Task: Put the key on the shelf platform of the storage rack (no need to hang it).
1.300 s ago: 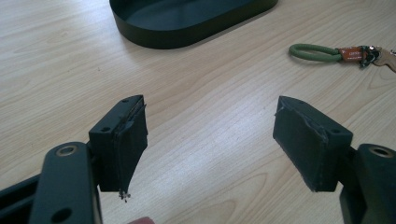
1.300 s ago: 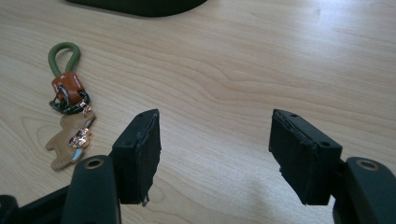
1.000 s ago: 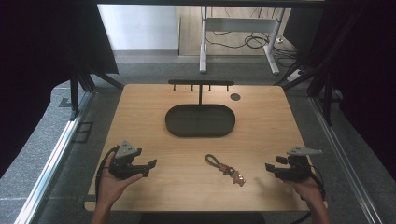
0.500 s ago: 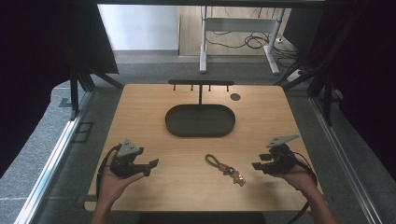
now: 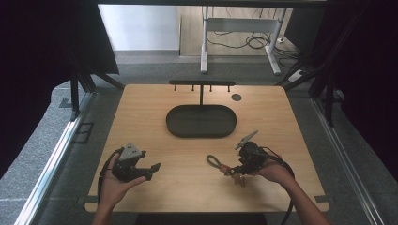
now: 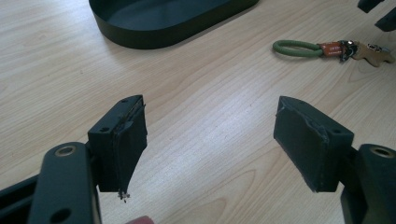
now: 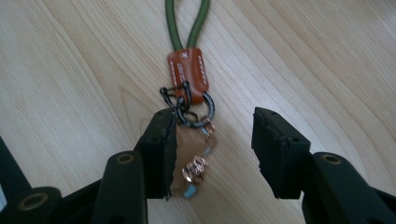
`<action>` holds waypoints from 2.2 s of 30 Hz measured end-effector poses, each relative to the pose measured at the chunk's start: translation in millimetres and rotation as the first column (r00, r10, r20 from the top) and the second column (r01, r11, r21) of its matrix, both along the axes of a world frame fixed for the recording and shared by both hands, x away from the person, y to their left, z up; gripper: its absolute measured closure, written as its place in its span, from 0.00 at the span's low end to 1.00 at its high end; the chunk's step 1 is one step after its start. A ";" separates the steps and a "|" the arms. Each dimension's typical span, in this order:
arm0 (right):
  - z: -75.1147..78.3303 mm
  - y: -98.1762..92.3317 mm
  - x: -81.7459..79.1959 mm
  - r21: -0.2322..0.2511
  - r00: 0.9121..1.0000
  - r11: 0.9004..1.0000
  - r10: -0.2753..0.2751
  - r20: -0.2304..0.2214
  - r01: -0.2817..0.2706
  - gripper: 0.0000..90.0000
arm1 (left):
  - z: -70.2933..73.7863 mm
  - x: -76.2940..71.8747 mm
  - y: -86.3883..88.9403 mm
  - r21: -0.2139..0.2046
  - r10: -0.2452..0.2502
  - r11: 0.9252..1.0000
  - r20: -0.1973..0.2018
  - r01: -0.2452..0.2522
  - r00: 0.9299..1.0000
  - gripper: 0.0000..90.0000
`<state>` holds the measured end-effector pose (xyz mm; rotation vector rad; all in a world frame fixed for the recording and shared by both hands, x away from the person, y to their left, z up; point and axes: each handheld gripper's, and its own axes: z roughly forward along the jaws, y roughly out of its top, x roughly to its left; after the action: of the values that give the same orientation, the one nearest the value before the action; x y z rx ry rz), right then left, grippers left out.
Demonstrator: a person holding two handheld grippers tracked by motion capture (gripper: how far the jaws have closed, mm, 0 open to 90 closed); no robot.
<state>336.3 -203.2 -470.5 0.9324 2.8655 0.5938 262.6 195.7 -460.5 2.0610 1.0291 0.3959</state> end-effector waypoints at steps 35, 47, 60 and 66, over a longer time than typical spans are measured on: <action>-31.7 64.4 23.3 -0.177 0.994 0.979 0.087 -0.067 -0.098 0.67 | 2.2 -3.4 13.1 -0.018 0.034 0.999 0.011 -0.034 0.999 0.29; -31.0 63.0 22.4 -0.180 0.995 0.980 0.074 -0.071 -0.086 0.74 | 1.6 -3.8 11.6 -0.012 0.032 0.999 0.011 -0.032 0.999 0.29; 1.5 46.1 26.1 -0.073 0.995 0.995 0.067 -0.073 -0.072 0.75 | 3.6 -4.2 17.7 -0.016 0.049 0.999 0.018 -0.048 0.999 0.29; 33.6 38.6 25.2 -0.041 0.996 0.996 0.080 -0.039 -0.081 0.75 | 4.5 -4.8 17.8 -0.016 0.049 0.999 0.019 -0.049 0.999 0.29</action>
<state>361.5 -164.5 -436.9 0.8345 2.9482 0.5251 257.8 213.5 -456.0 2.0174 1.0694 0.4311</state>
